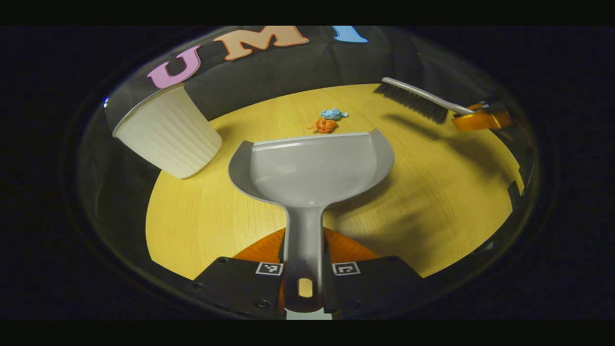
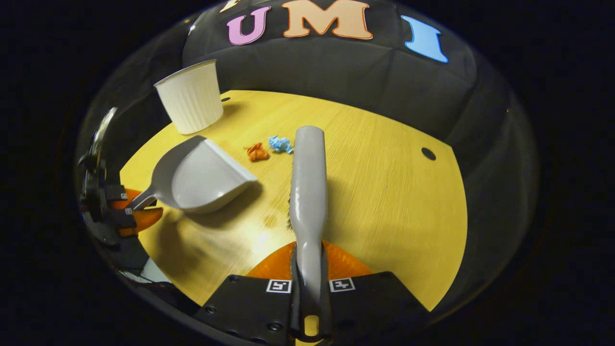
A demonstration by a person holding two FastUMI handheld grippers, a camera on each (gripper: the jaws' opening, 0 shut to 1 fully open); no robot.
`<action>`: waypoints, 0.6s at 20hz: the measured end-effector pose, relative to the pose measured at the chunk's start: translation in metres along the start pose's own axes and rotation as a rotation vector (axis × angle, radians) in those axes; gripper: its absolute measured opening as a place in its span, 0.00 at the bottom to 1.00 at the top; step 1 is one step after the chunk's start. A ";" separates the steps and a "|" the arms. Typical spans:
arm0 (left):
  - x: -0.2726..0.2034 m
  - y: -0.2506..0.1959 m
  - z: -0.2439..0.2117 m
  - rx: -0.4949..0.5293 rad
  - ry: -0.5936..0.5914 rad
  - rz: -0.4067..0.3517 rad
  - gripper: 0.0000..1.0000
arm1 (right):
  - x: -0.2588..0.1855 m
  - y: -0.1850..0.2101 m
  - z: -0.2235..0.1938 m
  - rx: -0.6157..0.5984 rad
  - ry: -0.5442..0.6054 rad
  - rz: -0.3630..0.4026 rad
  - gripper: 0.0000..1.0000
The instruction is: Pick up the small broom and dustpan from the desktop, sweep the trash into the dustpan with the broom, and then empty the trash into the garbage bin.
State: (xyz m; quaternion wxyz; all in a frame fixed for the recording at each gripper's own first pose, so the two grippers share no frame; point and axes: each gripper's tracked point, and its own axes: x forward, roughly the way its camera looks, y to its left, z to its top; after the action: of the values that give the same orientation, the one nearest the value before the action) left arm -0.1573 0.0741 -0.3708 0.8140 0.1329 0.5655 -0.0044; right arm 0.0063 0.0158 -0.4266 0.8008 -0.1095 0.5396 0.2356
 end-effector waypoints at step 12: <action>0.028 0.014 -0.004 0.071 0.040 -0.094 0.23 | 0.118 0.013 0.049 -0.242 0.202 0.027 0.13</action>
State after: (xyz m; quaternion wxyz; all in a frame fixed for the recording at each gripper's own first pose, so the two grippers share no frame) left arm -0.1492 0.0926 -0.3946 0.7963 0.1351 0.5865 -0.0601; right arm 0.0760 0.0792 -0.5146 0.7201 -0.2212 0.5865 0.2975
